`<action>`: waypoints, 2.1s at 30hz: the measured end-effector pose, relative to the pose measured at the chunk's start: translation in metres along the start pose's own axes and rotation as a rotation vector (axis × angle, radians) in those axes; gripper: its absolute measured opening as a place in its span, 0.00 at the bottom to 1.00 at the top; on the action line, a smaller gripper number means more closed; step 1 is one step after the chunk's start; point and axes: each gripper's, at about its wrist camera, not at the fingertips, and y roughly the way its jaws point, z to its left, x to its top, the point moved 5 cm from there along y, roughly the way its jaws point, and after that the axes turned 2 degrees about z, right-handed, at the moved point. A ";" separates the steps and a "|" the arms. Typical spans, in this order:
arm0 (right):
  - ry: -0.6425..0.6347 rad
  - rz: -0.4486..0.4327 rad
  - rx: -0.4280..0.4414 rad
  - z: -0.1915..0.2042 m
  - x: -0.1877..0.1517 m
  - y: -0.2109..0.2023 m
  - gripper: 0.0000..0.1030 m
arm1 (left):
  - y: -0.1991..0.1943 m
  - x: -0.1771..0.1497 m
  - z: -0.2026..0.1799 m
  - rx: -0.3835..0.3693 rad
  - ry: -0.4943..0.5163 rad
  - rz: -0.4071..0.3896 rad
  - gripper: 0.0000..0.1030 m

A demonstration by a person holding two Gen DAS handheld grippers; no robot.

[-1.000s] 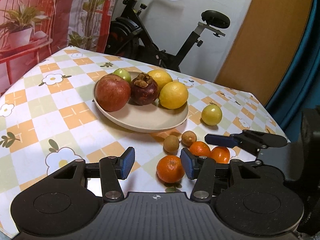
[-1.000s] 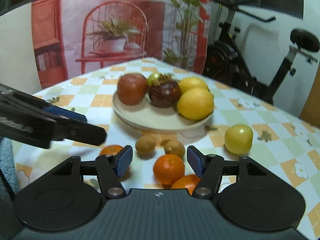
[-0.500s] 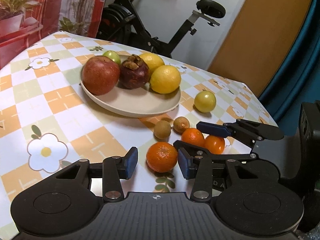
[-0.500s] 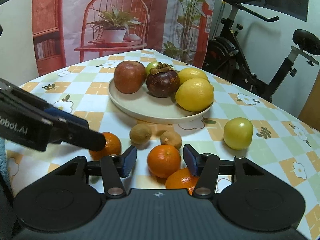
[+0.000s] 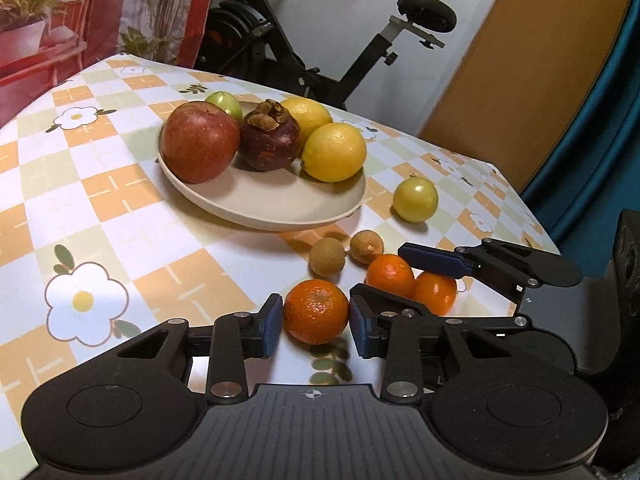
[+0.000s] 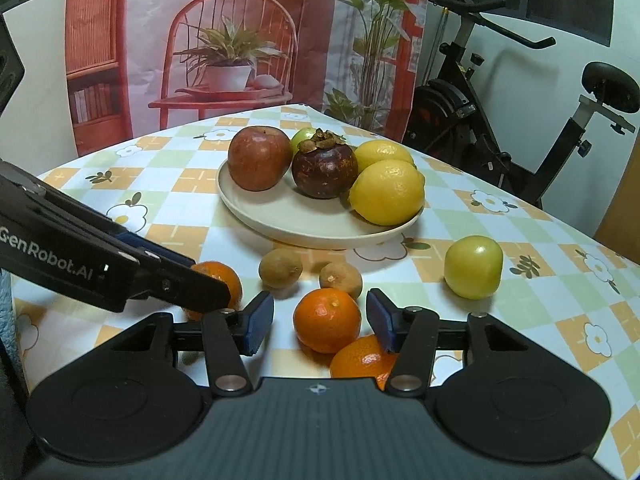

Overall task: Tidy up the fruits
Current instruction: 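Grasp a small mandarin with the left gripper while the right gripper grasps another mandarin, then carry both mandarins onto the plate and open both grippers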

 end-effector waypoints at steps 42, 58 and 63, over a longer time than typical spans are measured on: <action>-0.092 0.057 0.022 0.007 0.007 0.004 0.37 | -0.005 0.002 0.003 0.052 0.005 -0.034 0.37; -0.022 -0.011 0.032 -0.003 0.011 -0.008 0.37 | -0.020 0.014 -0.004 0.077 0.059 -0.115 0.37; -0.018 -0.020 0.032 -0.004 0.012 -0.010 0.37 | -0.021 0.015 -0.003 0.083 0.059 -0.123 0.37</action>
